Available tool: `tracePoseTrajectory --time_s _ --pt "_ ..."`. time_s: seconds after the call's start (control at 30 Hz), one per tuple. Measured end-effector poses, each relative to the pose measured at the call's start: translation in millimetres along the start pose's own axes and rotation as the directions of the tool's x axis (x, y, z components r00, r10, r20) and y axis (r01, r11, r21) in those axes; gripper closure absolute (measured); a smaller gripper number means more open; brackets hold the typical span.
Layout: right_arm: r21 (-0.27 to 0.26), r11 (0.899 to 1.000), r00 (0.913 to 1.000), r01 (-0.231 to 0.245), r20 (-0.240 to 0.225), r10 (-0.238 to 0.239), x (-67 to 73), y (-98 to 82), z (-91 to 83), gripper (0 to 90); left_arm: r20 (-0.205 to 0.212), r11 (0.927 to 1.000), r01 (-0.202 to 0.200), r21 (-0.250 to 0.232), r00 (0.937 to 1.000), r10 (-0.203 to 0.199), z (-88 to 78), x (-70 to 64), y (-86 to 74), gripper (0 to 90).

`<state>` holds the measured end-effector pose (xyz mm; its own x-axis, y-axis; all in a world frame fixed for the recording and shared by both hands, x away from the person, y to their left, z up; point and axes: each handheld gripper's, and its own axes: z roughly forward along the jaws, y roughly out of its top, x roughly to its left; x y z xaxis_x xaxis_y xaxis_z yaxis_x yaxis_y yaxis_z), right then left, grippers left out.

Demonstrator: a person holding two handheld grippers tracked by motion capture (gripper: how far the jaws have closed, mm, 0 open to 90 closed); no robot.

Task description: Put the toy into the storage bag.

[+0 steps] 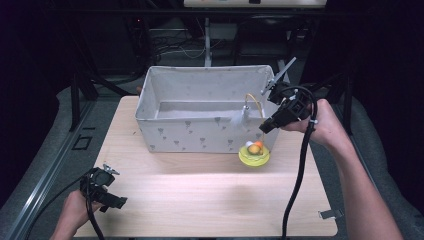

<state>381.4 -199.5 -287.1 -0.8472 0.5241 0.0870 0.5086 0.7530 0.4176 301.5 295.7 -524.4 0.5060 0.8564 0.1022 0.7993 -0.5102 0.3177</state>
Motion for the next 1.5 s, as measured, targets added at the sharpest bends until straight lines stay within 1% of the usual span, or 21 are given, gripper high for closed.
tracePoseTrajectory --time_s 0.1,0.13,0.23,0.37,0.47,0.53,0.67,0.73,1.03,1.33,1.5 --pt "0.000 1.000 1.0000 0.004 0.001 -0.004 1.2 2.7 -3.4 88.6 0.001 1.0000 -0.001 0.005 1.0000 0.001 0.1 -0.2 -0.3 0.2" --pt "0.010 1.000 0.9999 0.015 0.007 -0.015 3.4 5.7 -6.4 88.6 0.001 1.0000 -0.002 0.004 1.0000 0.002 -0.1 -0.2 -0.3 0.2" --pt "0.011 1.000 0.9998 0.017 0.010 -0.018 4.9 8.2 -9.8 88.6 0.001 1.0000 0.002 -0.002 1.0000 -0.002 -0.9 0.1 0.0 0.2" --pt "0.004 1.000 0.9995 0.025 0.020 -0.025 7.3 12.8 -18.4 88.6 0.003 1.0000 0.000 0.005 1.0000 0.000 0.1 -0.5 0.1 0.2" --pt "0.003 1.000 0.9993 0.028 0.025 -0.028 7.9 14.5 -21.3 88.6 0.002 0.9999 -0.008 0.006 1.0000 0.008 0.2 -0.8 0.0 0.2" --pt "-0.007 0.999 0.9991 0.032 0.028 -0.032 9.2 17.6 -27.3 88.6 0.004 1.0000 -0.008 0.005 1.0000 0.008 0.1 -1.3 -0.2 0.2" --pt "-0.008 0.999 0.9990 0.034 0.029 -0.034 10.2 19.3 -31.7 88.6 0.004 0.9999 -0.009 0.011 0.9999 0.009 0.5 -1.1 -0.1 0.2" --pt "0.003 0.999 0.9986 0.041 0.034 -0.041 9.5 20.7 -34.9 88.6 0.005 0.9999 -0.009 0.008 0.9999 0.009 0.7 -1.0 0.5 0.2" --pt "-0.005 0.999 0.9985 0.038 0.040 -0.038 7.2 27.8 -42.4 88.5 0.005 0.9999 -0.010 0.010 0.9999 0.010 1.2 -1.4 0.5 0.2" --pt "-0.028 0.999 0.9978 0.036 0.056 -0.035 5.2 36.4 -54.6 88.6 0.005 0.9997 -0.017 0.019 0.9999 0.017 1.8 -2.0 0.6 0.2" --pt "-0.041 0.999 0.9978 0.025 0.063 -0.022 2.9 41.0 -61.5 88.7 0.007 0.9995 -0.020 0.022 0.9998 0.020 2.2 -2.4 0.8 0.2"
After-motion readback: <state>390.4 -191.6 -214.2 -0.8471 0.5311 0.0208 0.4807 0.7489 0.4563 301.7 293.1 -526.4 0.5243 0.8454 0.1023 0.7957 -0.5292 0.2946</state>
